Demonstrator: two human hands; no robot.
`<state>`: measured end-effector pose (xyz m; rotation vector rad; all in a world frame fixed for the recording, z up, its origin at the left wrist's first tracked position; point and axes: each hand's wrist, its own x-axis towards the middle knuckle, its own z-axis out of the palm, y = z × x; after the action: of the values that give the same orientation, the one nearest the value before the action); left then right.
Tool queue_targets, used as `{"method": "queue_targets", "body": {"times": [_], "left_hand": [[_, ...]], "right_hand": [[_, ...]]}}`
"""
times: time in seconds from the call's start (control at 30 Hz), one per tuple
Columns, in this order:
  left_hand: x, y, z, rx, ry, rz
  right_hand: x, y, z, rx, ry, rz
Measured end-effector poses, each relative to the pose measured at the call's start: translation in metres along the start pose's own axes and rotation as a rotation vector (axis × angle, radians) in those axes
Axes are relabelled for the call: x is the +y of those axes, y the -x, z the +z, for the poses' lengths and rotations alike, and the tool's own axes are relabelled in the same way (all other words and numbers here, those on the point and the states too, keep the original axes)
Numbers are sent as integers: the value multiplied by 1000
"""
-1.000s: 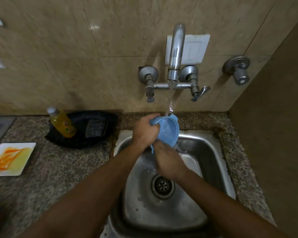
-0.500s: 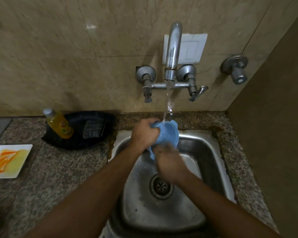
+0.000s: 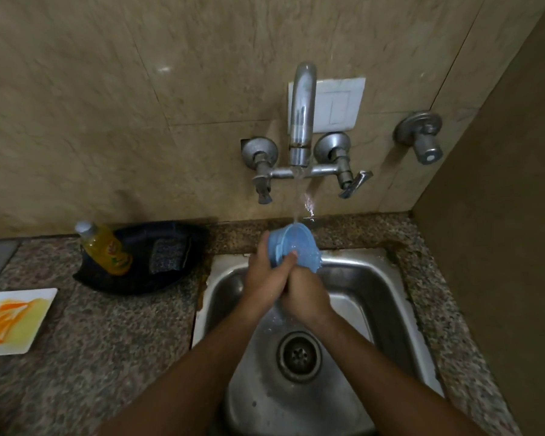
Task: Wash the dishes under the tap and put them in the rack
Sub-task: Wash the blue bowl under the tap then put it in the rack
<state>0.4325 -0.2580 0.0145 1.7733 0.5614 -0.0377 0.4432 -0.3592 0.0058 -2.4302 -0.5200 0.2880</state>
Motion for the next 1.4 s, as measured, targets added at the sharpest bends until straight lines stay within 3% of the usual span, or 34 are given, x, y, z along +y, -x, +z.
{"method": "queue_targets", "body": {"times": [0.1,0.13,0.2,0.27,0.3,0.43,0.53,0.63,0.73,0.87,0.97,1.07,1.13,1.27,1.4], "left_hand": [[5,-3,-7,124,-80,75],[6,-5,-12,121,-96,97],[10,-6,-20,120,-153,115],[13,-5,-23,102,-253,127],[15,-4,-21,90,-288,135],[27,-2,-17,90,-366,216],[27,1,-16,65,-388,231],[34,-3,-12,67,-436,216],[43,-10,-18,69,-461,205],[45,-6,-21,1,-482,163],[53,-15,-26,-46,-610,134],[44,-20,-33,-123,-513,-21],[35,-18,-31,-129,-342,-93],[36,-13,-33,-180,46,-332],[28,-9,-36,-174,21,-365]], "right_hand": [[-13,14,17,-21,-398,-94],[-11,22,20,-60,-424,-127],[8,29,22,-114,-220,-215],[30,27,21,-42,200,-305],[35,27,23,-13,297,-313],[26,37,34,-60,190,-347],[54,27,13,-23,350,-411],[42,20,9,13,383,-334],[38,27,14,-43,374,-495],[60,13,-12,0,631,-499],[45,27,6,-96,607,-491],[58,27,-1,-85,585,-446],[62,22,-11,-85,464,-343],[37,34,-1,-141,-410,-93],[30,38,0,-232,-1077,232]]}}
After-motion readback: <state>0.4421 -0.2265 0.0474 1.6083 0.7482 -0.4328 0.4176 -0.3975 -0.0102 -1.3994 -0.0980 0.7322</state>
